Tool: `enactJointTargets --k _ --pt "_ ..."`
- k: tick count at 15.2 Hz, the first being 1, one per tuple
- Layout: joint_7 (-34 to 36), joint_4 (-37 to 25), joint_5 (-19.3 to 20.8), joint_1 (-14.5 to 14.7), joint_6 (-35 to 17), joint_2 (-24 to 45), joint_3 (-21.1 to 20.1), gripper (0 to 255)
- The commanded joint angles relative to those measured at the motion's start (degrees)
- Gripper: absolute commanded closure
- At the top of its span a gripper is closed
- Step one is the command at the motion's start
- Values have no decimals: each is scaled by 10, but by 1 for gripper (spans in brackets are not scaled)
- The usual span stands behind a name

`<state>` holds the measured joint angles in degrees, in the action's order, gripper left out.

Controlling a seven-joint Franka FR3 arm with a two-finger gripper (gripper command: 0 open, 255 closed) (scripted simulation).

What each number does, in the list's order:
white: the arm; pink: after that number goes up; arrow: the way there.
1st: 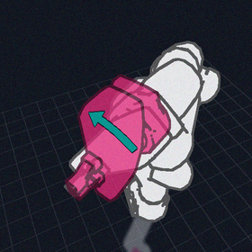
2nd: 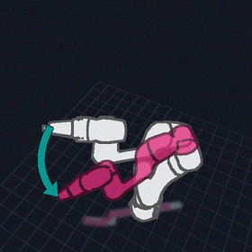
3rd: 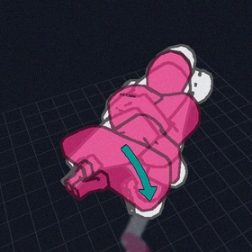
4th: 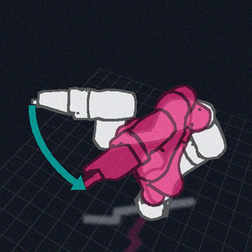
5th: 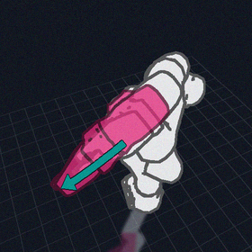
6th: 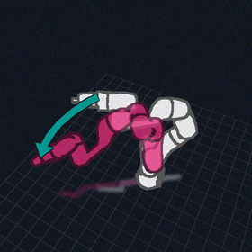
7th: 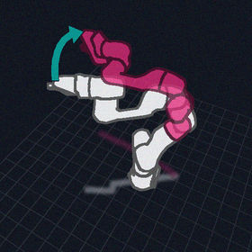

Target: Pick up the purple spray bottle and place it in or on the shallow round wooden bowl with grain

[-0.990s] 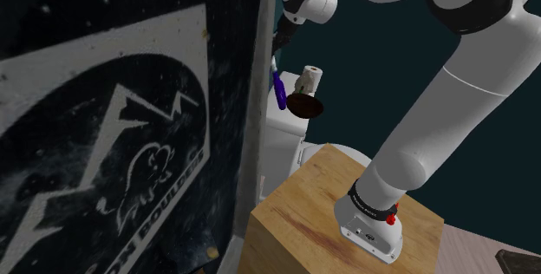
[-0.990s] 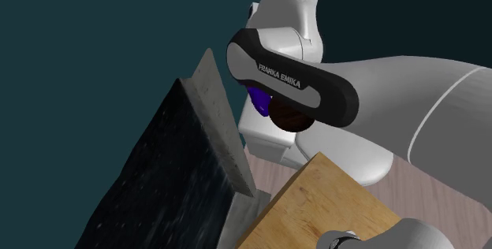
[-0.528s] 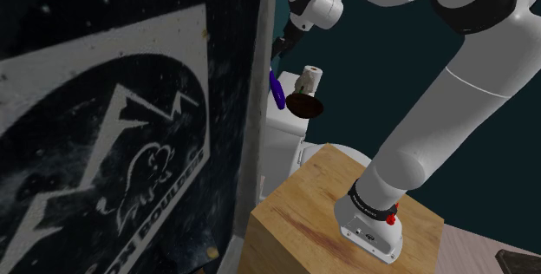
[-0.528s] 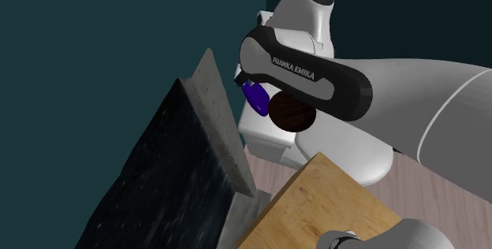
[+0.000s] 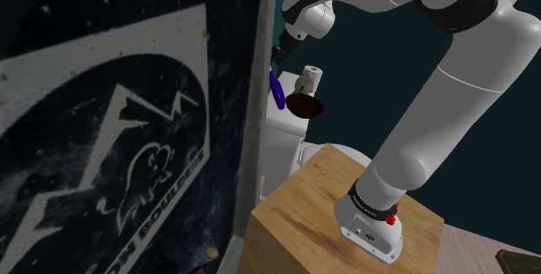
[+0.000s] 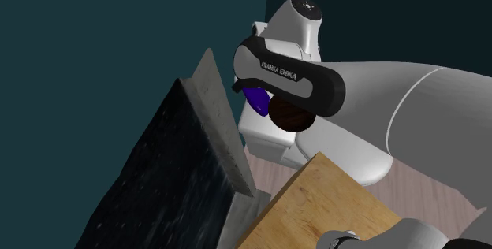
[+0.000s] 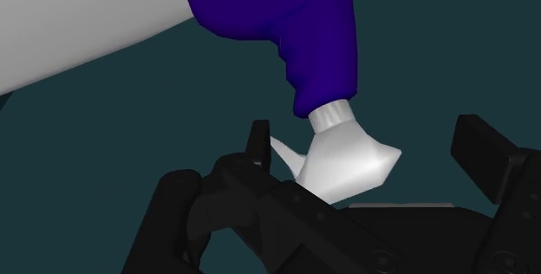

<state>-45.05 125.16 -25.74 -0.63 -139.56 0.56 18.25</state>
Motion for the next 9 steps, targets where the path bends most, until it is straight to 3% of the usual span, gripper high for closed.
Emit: enactJointTargets --k 1,7,8,9 --pt "-2 0 -3 0 -3 3 0 0" --pt "-2 0 -3 0 -3 3 0 0" --pt "-2 0 -3 0 -3 3 0 255" --pt "-2 0 -3 0 -3 3 0 255"
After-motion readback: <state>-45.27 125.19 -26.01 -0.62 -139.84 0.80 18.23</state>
